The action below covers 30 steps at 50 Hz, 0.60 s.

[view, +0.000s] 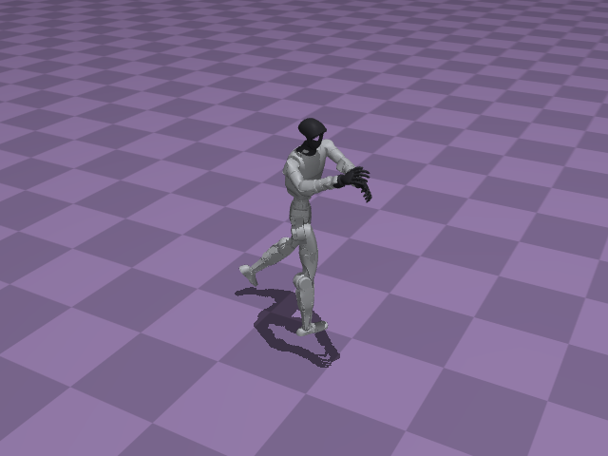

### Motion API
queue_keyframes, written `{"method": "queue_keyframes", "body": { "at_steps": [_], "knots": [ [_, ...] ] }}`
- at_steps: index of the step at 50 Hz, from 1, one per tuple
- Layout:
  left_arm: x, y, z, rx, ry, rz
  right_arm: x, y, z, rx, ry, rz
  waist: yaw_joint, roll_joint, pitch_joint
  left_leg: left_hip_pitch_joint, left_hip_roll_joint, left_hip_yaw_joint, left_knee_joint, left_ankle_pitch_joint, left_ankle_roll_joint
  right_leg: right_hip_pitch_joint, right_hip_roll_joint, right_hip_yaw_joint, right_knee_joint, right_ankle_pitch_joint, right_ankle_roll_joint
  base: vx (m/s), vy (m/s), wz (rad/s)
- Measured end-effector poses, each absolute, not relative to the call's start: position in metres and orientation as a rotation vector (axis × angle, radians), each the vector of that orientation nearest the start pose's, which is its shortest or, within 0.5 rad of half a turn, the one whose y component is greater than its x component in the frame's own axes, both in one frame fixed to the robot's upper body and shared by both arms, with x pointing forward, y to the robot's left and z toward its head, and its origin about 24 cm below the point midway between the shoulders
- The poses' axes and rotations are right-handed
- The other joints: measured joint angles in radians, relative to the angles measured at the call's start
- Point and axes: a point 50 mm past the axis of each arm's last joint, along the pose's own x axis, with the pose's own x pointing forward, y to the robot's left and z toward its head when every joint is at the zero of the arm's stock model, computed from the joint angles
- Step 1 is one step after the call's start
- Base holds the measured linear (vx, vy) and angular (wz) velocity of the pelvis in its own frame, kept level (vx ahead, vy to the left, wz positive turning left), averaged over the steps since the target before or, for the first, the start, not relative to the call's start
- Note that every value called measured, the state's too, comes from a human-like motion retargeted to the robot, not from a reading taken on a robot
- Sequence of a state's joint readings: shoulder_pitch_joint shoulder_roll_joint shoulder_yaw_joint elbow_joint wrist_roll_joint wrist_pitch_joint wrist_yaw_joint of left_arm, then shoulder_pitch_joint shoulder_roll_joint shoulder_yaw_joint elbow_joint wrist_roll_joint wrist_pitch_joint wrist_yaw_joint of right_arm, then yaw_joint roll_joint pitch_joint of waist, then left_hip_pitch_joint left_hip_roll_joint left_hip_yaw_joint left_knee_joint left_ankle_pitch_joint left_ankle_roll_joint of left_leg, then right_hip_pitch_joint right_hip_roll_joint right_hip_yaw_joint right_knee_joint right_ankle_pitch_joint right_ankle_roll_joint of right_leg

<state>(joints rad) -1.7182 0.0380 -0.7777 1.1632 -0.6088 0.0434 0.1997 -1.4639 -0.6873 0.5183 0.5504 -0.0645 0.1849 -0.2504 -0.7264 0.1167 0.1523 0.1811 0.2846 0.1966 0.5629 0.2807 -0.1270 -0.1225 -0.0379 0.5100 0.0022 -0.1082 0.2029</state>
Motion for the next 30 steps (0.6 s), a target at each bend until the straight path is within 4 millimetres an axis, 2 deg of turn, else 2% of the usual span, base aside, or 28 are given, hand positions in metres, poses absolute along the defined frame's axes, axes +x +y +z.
{"method": "queue_keyframes", "body": {
  "at_steps": [2,3,4,8,13,17,19,22,23,25,27,30],
  "knots": [
    [0.368,-0.058,0.348,-0.289,-0.292,-0.462,0.364,-0.159,0.406,-0.853,-0.759,-0.355,0.007,0.017,0.008,0.004,-0.038,-0.061,-0.013,0.039,-0.024,0.008,-0.005,0.039,-0.048,0.015,-0.009,0.12,0.02,-1.24],
    [0.363,-0.060,0.356,-0.477,-0.257,-0.449,0.361,-0.158,0.411,-0.834,-0.776,-0.376,0.002,0.026,0.017,0.004,-0.055,-0.092,-0.018,0.056,-0.038,0.011,-0.008,0.054,-0.066,0.017,-0.016,0.11,0.02,-0.99],
    [0.361,-0.061,0.359,-0.544,-0.247,-0.449,0.360,-0.157,0.414,-0.829,-0.788,-0.385,0.001,0.035,0.020,0.004,-0.070,-0.121,-0.025,0.073,-0.057,0.012,-0.010,0.066,-0.078,0.018,-0.020,0.10,0.02,-0.83],
    [0.357,-0.060,0.367,-0.550,-0.291,-0.487,0.353,-0.155,0.423,-0.826,-0.829,-0.376,0.008,0.053,0.014,0.008,-0.150,-0.222,-0.059,0.139,-0.132,0.002,-0.035,0.109,-0.089,0.016,-0.017,0.07,0.09,-0.56],
    [0.360,-0.051,0.368,-0.447,-0.337,-0.496,0.351,-0.149,0.422,-0.799,-0.851,-0.353,0.046,0.038,-0.005,-0.002,-0.276,-0.293,-0.070,0.200,-0.135,-0.007,-0.120,0.141,-0.086,-0.015,0.015,0.02,0.21,-0.18],
    [0.365,-0.043,0.365,-0.384,-0.357,-0.476,0.353,-0.145,0.417,-0.787,-0.851,-0.328,0.093,0.018,-0.005,-0.003,-0.300,-0.336,-0.058,0.197,-0.135,0.001,-0.136,0.133,-0.086,-0.019,0.033,-0.04,0.06,0.14],
    [0.367,-0.042,0.359,-0.325,-0.364,-0.479,0.355,-0.145,0.412,-0.795,-0.843,-0.316,0.120,0.004,-0.016,-0.006,-0.297,-0.355,-0.054,0.181,-0.135,0.005,-0.141,0.112,-0.086,-0.016,0.045,-0.09,-0.04,0.53],
    [0.366,-0.039,0.358,-0.501,-0.334,-0.442,0.356,-0.141,0.409,-0.777,-0.850,-0.320,0.150,-0.024,-0.017,-0.013,-0.277,-0.379,-0.052,0.144,-0.135,0.012,-0.146,0.070,-0.086,-0.005,0.049,-0.14,-0.09,0.80],
    [0.366,-0.037,0.358,-0.501,-0.342,-0.414,0.356,-0.139,0.408,-0.774,-0.851,-0.316,0.157,-0.033,-0.018,-0.016,-0.267,-0.383,-0.050,0.129,-0.135,0.015,-0.149,0.051,-0.085,-0.002,0.051,-0.17,-0.07,1.05],
    [0.367,-0.036,0.354,-0.375,-0.376,-0.429,0.356,-0.137,0.406,-0.785,-0.851,-0.294,0.172,-0.052,-0.024,-0.029,-0.248,-0.376,-0.045,0.091,-0.135,0.019,-0.162,0.007,-0.084,0.002,0.056,-0.18,-0.05,1.24],
    [0.364,-0.040,0.352,-0.496,-0.340,-0.505,0.356,-0.133,0.406,-0.791,-0.858,-0.290,0.190,-0.071,-0.026,-0.046,-0.209,-0.346,-0.039,0.042,-0.135,0.018,-0.163,-0.042,-0.071,0.008,0.053,-0.21,-0.08,1.41],
    [0.368,-0.029,0.348,-0.469,-0.374,-0.409,0.357,-0.126,0.401,-0.794,-0.868,-0.263,0.214,-0.081,-0.025,-0.073,-0.108,-0.281,-0.028,-0.056,-0.135,0.015,-0.130,-0.133,-0.046,0.012,0.032,-0.21,-0.13,1.55]
  ]
}}
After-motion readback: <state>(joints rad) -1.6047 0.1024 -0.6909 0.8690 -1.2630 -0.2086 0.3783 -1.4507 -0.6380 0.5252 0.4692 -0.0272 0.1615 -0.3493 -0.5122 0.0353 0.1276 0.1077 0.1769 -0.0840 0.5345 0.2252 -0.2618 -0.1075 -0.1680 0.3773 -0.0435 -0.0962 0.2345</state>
